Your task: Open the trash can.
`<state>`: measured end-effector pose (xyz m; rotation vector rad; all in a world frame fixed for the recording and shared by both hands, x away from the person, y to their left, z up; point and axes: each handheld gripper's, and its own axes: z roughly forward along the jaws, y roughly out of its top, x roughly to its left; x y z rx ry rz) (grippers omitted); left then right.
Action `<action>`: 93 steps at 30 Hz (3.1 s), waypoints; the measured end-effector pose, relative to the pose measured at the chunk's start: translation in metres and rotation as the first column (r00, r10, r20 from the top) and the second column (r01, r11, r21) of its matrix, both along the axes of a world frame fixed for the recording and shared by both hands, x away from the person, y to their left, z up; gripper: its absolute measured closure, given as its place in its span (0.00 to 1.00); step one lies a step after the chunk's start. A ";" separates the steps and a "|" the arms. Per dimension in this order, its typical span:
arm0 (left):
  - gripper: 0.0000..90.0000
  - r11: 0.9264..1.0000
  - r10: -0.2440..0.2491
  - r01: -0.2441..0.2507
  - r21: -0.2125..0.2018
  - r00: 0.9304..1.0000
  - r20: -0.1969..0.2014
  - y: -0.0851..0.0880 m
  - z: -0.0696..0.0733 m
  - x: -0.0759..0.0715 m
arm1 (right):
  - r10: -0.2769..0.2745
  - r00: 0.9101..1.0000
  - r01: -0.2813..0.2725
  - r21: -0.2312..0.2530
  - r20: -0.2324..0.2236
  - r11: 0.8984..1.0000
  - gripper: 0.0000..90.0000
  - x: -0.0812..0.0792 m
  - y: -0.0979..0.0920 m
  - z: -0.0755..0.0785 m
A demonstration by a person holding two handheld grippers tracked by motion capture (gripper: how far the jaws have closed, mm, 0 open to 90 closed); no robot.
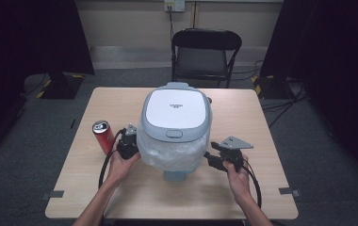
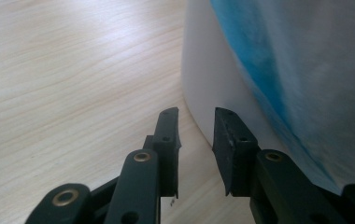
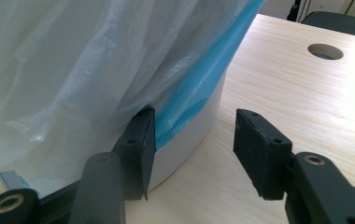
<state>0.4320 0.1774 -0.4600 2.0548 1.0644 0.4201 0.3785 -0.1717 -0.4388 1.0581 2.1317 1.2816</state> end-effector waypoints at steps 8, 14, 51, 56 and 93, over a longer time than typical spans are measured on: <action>0.80 0.996 -0.071 0.070 -0.051 0.997 -0.022 -0.011 0.001 -0.011 | -0.041 0.999 0.041 0.003 -0.012 0.999 0.56 -0.001 -0.016 0.000; 0.73 0.996 -0.086 0.086 -0.010 0.996 -0.009 -0.022 0.004 -0.017 | -0.071 0.997 0.071 -0.007 -0.016 0.997 0.62 0.003 -0.027 0.001; 0.46 0.965 -0.149 0.158 -0.208 0.987 0.057 0.017 0.083 -0.045 | -0.203 0.964 0.174 -0.171 -0.170 0.970 0.19 -0.003 -0.073 -0.061; 0.49 0.967 -0.145 0.163 -0.194 0.984 0.103 0.026 0.105 -0.052 | -0.207 0.964 0.178 -0.173 -0.167 0.969 0.19 -0.003 -0.073 -0.061; 1.00 0.829 -0.416 0.498 -0.255 0.853 0.314 -0.075 0.179 -0.071 | -0.212 0.963 0.183 -0.172 -0.168 0.968 0.19 -0.003 -0.072 -0.061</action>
